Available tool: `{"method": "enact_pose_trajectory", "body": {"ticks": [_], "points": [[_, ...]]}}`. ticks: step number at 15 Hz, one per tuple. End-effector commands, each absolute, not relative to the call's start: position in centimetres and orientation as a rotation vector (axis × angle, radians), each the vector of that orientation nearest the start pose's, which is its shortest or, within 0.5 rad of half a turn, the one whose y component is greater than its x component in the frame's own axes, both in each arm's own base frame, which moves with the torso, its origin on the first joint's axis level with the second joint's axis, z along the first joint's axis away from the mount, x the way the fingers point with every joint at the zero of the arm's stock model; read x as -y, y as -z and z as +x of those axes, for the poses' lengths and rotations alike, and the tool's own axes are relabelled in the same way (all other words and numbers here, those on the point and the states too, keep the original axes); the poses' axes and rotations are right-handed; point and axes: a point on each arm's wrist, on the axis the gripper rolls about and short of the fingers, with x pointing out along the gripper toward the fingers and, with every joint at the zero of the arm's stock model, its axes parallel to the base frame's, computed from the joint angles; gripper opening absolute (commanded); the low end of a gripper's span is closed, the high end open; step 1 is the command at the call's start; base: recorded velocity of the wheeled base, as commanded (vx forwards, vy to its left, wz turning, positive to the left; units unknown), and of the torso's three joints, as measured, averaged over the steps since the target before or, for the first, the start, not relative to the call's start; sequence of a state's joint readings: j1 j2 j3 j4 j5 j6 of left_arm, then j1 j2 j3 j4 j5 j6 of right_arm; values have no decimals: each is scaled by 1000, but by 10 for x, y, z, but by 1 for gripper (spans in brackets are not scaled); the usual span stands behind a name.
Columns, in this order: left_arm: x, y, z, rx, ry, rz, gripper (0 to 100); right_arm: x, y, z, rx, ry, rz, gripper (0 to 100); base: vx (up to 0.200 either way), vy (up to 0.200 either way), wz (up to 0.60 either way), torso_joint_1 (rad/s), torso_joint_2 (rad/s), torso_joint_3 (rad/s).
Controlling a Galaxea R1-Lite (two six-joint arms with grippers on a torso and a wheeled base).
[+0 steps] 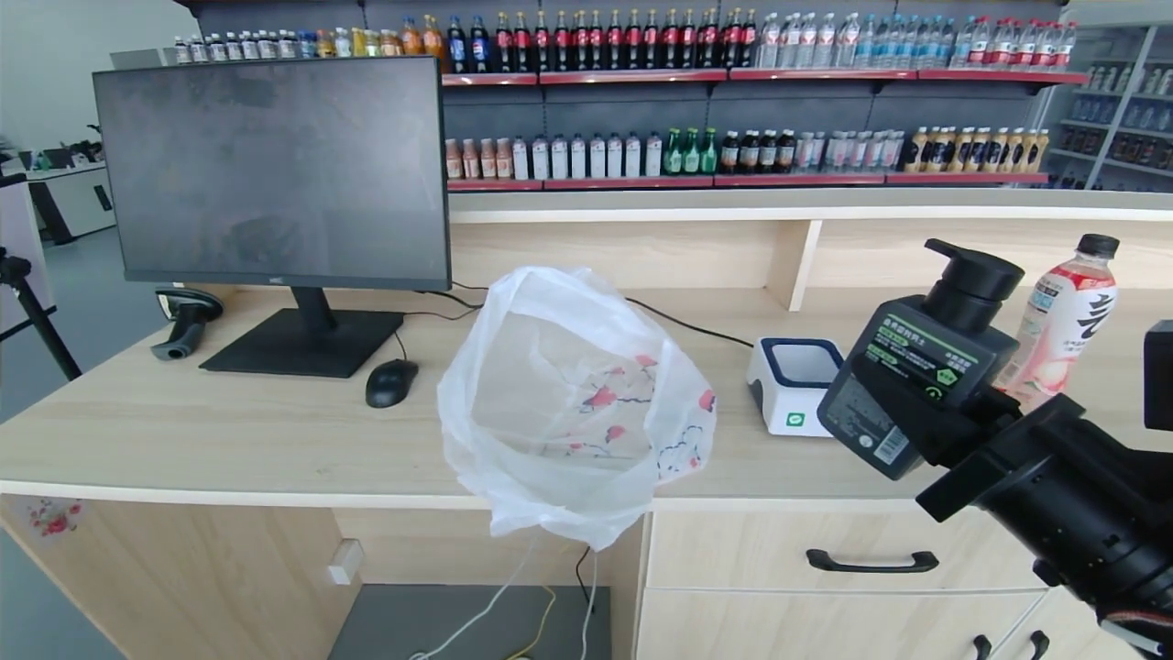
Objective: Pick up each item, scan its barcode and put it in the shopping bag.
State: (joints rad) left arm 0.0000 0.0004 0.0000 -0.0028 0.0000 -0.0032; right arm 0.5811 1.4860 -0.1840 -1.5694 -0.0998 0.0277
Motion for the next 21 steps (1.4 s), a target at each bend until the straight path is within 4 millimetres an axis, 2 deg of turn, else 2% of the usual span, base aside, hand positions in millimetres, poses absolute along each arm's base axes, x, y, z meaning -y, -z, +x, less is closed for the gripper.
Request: {"method": "enact_pose_trajectory", "body": {"ticks": [1, 3, 9, 18, 21], "points": [[0, -76, -23, 3, 0, -3, 100, -104, -177, 163, 245, -482, 116, 0, 0, 0, 0, 0, 0, 0], [0, -76, -23, 2, 0, -3, 100, -104, -177, 163, 245, -482, 116, 0, 0, 0, 0, 0, 0, 0], [0, -76, -23, 2, 0, -2, 100, -105, -177, 163, 244, -484, 116, 0, 200, 0, 0, 3, 1, 2], [0, -76, -23, 2, 0, -3, 100, -107, -177, 166, 247, -485, 114, 0, 0, 0, 0, 0, 0, 0], [0, -76, -23, 2, 0, -5, 100, -107, -177, 166, 244, -485, 110, 0, 0, 0, 600, 4, 1, 4]]}}
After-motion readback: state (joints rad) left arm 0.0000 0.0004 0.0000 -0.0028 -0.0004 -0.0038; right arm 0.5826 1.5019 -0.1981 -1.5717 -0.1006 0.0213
